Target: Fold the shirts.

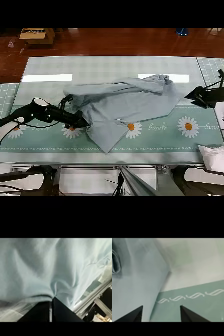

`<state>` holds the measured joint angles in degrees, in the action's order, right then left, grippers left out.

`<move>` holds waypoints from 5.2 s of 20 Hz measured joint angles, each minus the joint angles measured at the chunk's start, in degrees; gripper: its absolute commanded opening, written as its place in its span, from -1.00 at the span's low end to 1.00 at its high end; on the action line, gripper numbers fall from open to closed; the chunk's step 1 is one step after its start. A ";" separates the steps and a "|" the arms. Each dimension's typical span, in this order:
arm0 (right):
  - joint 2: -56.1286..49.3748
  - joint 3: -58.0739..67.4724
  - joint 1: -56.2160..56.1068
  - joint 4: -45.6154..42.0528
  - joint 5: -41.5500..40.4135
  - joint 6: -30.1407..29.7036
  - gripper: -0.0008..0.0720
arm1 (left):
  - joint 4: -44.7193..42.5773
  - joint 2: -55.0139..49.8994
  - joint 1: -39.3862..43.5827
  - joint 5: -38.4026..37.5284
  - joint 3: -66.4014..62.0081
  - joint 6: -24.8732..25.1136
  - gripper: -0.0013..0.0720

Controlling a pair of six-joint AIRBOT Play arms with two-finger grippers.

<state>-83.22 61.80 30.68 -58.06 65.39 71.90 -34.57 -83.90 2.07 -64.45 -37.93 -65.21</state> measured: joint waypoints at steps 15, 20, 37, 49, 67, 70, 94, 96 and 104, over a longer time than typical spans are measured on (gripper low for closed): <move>-0.74 -1.97 -11.93 8.98 -5.42 -5.77 -0.90 | 1.27 9.60 -2.21 -1.38 -13.07 3.89 -0.89; 18.23 10.08 -10.91 10.40 -0.70 -9.99 -0.90 | 1.31 23.37 -5.20 -1.60 -34.80 4.22 -0.89; 52.41 36.28 -10.84 -8.66 13.29 15.93 -0.90 | -25.27 49.18 -6.38 -21.42 -72.89 -19.98 -0.89; 17.11 36.50 -19.23 -11.58 33.88 12.52 -0.90 | -27.39 35.12 -6.38 -16.81 -38.23 -16.39 -0.89; -19.87 36.50 -26.88 -8.31 -16.52 14.78 -0.90 | -14.36 -1.66 -5.62 26.10 -32.46 -10.40 -0.89; -20.24 36.50 -26.88 -7.50 -20.33 14.97 -0.89 | -13.60 -2.40 -4.24 30.60 -32.46 -10.23 -0.89; -4.42 27.02 0.55 -9.88 20.17 4.11 0.39 | -17.57 16.68 -18.91 -12.22 0.55 -10.32 0.56; -4.31 25.38 1.38 -8.22 21.07 3.58 0.39 | -15.82 17.33 -16.68 -9.90 4.81 -9.75 0.70; -4.22 23.30 2.19 -6.10 21.03 2.34 0.39 | -8.92 13.16 -4.15 0.15 9.66 -10.49 -0.36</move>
<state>-87.44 85.10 32.86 -64.16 86.41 74.24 -43.48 -70.74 -2.09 -64.29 -28.27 -75.70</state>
